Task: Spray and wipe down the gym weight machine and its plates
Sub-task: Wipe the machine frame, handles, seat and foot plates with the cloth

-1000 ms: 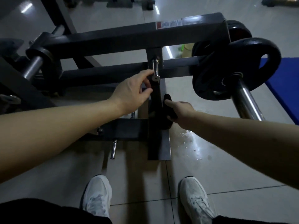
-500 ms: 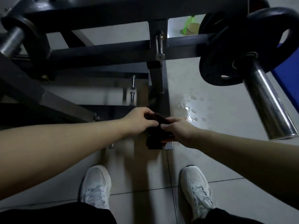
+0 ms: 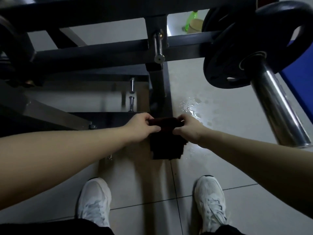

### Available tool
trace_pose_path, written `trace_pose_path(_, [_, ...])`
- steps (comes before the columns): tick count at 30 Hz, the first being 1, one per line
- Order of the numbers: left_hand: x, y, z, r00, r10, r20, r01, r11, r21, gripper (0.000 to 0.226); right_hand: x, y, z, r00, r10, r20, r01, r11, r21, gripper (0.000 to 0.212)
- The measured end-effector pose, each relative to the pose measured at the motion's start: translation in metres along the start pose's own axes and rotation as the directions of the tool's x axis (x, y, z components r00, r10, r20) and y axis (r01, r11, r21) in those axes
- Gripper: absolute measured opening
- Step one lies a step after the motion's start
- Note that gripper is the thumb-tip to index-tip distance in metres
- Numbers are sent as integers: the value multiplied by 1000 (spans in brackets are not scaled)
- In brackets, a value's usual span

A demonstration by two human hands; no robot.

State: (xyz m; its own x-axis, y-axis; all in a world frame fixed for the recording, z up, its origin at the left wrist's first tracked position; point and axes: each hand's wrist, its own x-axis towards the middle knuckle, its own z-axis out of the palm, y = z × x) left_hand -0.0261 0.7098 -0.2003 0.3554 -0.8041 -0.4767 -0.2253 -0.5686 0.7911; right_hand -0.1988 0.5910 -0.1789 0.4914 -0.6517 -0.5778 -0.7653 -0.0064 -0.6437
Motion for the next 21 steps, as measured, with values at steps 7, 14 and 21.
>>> trace_pose_path(7, [27, -11, -12, 984, 57, -168, -7, 958, 285, 26, 54, -15, 19, 947, -250, -202, 179, 932, -317, 37])
trace_pose_path(14, [34, -40, -45, 968, 238, -78, -89, 621, 779, 52, 56, 19, 62, 952, -283, 115, 274, 625, -731, 65])
trace_pose_path(21, [32, -51, -56, 981, 193, -2, -93, 481, 872, 65, 113, -3, 45, 919, -369, 138, 318, 489, -812, 61])
